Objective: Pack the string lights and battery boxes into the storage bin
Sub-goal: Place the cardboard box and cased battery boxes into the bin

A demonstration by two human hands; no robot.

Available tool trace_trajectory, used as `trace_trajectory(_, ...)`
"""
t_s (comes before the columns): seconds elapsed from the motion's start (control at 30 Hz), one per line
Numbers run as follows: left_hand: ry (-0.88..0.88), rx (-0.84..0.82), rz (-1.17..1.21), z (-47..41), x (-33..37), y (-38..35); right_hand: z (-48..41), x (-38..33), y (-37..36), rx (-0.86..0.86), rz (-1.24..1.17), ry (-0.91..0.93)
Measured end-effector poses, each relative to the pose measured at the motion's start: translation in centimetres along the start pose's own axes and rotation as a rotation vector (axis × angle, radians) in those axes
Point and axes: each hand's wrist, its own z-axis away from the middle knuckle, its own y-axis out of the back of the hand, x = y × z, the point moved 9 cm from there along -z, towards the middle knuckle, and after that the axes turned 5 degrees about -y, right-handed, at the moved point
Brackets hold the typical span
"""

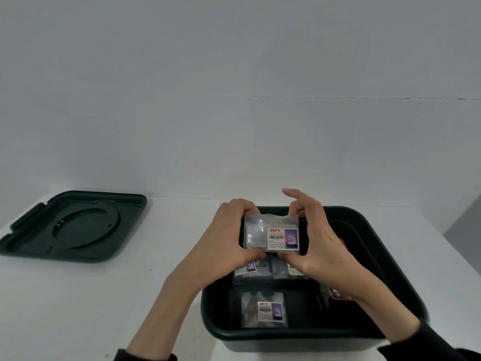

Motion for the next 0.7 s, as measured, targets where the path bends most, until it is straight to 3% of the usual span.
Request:
trace_trajectory(0.07, -0.01, -0.032, -0.011, -0.2, 0.5, -0.8, 0.0, 0.4, -0.3, -0.085, 0.109, -0.04)
trace_trajectory(0.2, -0.081, -0.114, -0.077, -0.9, 1.8, -2.8, 0.2, -0.5, -0.6, -0.191, 0.431, 0.05)
trace_trajectory(0.3, -0.031, -0.193, -0.08, -1.2, 1.2, -4.2, 0.2, 0.3, -0.4, -0.237, 0.429, -0.014)
trace_trajectory(0.4, 0.017, -0.321, -0.328, -0.8, -0.6, -5.7, 0.6, 2.4, -0.1, -0.291, 0.387, -0.144)
trace_trajectory(0.47, -0.013, -0.51, -0.533, 0.0, -1.4, -8.2, 0.8, 4.0, 0.0, -0.309, 0.298, -0.259)
trace_trajectory(0.6, -0.126, -1.049, -0.651, 3.7, -2.9, -15.2, 1.0, 6.0, -1.2, -0.4, 0.117, -0.422)
trace_trajectory(0.7, -0.154, -1.24, -0.742, 5.1, -4.3, -16.4, 1.3, 6.4, -2.8, -0.501, 0.162, -0.397)
